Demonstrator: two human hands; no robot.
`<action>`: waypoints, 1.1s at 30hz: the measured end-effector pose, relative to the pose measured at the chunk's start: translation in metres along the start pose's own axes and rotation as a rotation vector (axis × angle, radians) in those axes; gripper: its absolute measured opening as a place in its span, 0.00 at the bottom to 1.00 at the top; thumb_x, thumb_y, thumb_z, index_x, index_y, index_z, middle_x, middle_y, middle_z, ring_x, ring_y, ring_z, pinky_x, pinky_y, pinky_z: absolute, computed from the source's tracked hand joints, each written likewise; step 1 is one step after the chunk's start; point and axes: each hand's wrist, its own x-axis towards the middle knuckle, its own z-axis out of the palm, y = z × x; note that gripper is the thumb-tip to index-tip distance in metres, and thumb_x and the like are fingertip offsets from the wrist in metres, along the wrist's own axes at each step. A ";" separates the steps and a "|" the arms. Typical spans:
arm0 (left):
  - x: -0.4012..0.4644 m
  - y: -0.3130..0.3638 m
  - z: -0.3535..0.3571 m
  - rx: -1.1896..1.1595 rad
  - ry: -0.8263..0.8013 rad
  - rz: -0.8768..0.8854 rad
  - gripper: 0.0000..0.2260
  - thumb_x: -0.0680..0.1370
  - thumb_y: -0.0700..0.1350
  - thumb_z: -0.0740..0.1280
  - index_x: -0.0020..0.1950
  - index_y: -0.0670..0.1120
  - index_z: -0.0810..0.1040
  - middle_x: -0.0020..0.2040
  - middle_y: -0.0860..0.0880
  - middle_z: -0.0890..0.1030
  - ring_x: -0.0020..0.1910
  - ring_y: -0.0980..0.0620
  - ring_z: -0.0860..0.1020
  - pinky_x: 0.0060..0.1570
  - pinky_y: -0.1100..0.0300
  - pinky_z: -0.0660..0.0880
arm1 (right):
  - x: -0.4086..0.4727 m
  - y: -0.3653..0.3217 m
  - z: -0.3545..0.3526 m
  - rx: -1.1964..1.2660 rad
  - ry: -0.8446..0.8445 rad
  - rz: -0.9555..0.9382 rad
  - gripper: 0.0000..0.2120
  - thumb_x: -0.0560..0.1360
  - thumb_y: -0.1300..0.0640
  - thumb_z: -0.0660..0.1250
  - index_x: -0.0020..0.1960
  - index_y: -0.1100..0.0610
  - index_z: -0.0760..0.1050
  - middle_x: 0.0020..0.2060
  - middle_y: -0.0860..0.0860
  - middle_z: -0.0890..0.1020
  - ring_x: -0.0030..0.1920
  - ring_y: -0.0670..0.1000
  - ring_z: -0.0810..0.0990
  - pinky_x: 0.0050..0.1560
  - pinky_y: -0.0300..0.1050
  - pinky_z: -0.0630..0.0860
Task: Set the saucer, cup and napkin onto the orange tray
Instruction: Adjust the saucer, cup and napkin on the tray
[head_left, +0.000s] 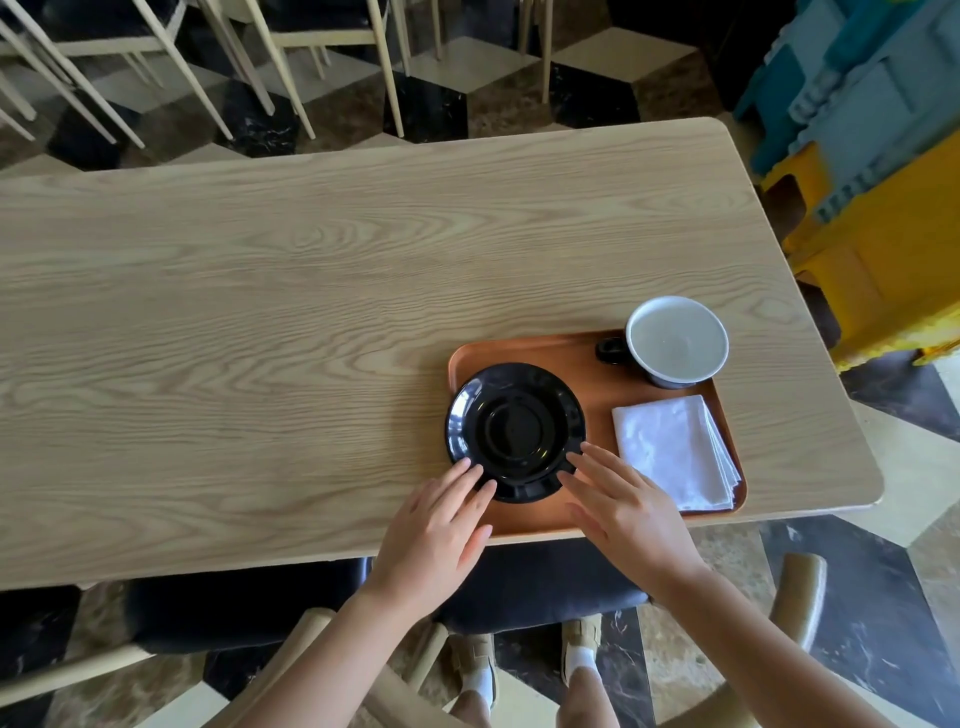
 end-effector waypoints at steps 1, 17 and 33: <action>0.000 0.000 0.000 -0.001 -0.003 -0.003 0.17 0.75 0.47 0.66 0.63 0.45 0.76 0.63 0.45 0.78 0.65 0.49 0.73 0.58 0.53 0.75 | 0.000 -0.001 0.000 0.000 -0.001 0.004 0.14 0.64 0.61 0.77 0.49 0.59 0.82 0.50 0.56 0.84 0.56 0.57 0.80 0.43 0.49 0.82; 0.049 0.026 -0.024 0.006 0.116 0.004 0.16 0.77 0.47 0.60 0.60 0.42 0.78 0.58 0.45 0.81 0.61 0.47 0.77 0.63 0.49 0.72 | 0.030 0.022 -0.035 0.030 0.160 0.007 0.10 0.67 0.61 0.74 0.47 0.61 0.81 0.47 0.57 0.84 0.51 0.58 0.82 0.52 0.52 0.79; 0.242 0.073 -0.004 -0.529 -0.150 -0.550 0.06 0.72 0.46 0.67 0.42 0.44 0.78 0.41 0.47 0.82 0.46 0.46 0.79 0.39 0.57 0.70 | 0.083 0.155 -0.067 0.306 -0.098 0.661 0.21 0.72 0.58 0.65 0.65 0.57 0.69 0.55 0.60 0.79 0.54 0.60 0.77 0.50 0.48 0.73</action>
